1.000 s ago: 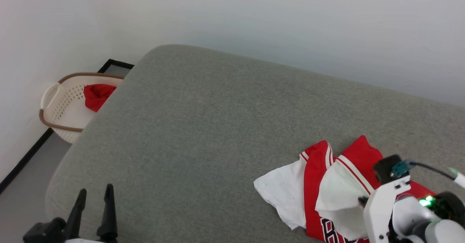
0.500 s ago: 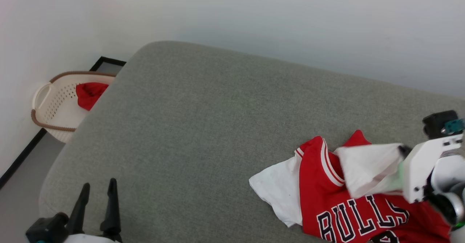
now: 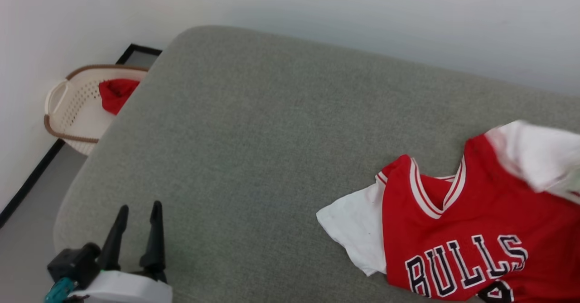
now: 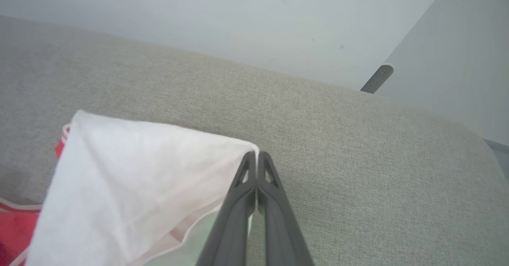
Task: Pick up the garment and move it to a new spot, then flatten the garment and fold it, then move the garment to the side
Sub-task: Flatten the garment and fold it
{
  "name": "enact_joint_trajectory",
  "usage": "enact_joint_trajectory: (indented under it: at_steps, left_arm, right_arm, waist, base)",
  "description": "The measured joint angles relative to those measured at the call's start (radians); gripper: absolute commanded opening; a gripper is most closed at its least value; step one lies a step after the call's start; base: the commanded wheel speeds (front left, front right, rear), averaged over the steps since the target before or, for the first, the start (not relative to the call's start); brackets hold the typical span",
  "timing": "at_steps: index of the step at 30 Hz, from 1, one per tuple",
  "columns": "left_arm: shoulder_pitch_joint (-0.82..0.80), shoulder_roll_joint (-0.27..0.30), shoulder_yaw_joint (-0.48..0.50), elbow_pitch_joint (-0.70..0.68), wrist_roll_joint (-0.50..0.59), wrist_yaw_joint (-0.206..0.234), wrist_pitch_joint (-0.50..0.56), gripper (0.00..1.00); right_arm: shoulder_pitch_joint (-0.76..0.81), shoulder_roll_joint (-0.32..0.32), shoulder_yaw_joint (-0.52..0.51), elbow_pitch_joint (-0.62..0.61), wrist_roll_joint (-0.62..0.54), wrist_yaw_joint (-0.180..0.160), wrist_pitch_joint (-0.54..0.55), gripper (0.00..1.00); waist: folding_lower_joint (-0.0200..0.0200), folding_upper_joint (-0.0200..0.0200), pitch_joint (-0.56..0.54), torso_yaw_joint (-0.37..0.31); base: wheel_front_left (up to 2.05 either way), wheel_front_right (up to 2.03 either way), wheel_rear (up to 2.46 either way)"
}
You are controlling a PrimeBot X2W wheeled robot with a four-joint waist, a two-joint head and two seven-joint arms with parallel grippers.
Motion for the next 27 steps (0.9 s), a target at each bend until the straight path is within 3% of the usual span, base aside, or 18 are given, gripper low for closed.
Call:
enact_joint_trajectory:
  at_steps: [11,18,23,24,25,26,27]
  left_arm:
    - [-0.063,-0.003,-0.052,0.013,-0.009,0.0,0.0,1.0]
    - [-0.095,-0.004,-0.081,0.024,-0.012,0.0,0.0,1.0]
    - [-0.1,0.0,-0.088,0.03,-0.018,0.0,0.0,1.0]
    - [-0.1,0.001,-0.089,0.03,-0.018,0.0,0.0,1.0]
    - [-0.1,0.002,-0.089,0.031,-0.018,0.0,0.0,1.0]
    - [-0.1,0.004,-0.089,0.032,-0.018,0.0,0.0,1.0]
    - [-0.1,0.007,-0.087,0.032,-0.018,0.0,0.0,1.0]
  right_arm:
    - [-0.1,-0.068,-0.256,0.253,-0.177,0.0,-0.13,0.0]
    - [-0.128,-0.054,-0.465,0.33,-0.336,0.0,-0.145,0.0]
    - [-0.134,0.003,-0.574,0.327,-0.437,0.0,-0.129,0.0]
    - [-0.139,0.013,-0.583,0.326,-0.451,0.0,-0.131,0.18]
    - [-0.143,0.021,-0.582,0.322,-0.466,0.0,-0.139,0.5]
    - [-0.149,0.028,-0.58,0.321,-0.474,0.0,-0.144,0.99]
    - [-0.153,0.035,-0.576,0.322,-0.482,0.0,-0.149,1.0]
  waist:
    - [0.0,0.0,0.078,0.02]
    - [0.0,0.0,0.113,0.023]
    - [0.0,0.0,0.116,0.01]
    - [0.0,0.0,0.116,0.006]
    - [0.0,0.0,0.115,0.002]
    - [0.0,0.0,0.113,-0.003]
    - [0.0,0.0,0.111,-0.008]
  base:
    - [0.0,0.0,0.0]
    - [0.0,0.0,0.0]
    - [0.0,0.0,0.0]
    - [0.0,0.0,0.0]
    - [0.0,0.0,0.0]
    - [0.0,0.0,0.0]
    - [0.0,0.0,0.0]
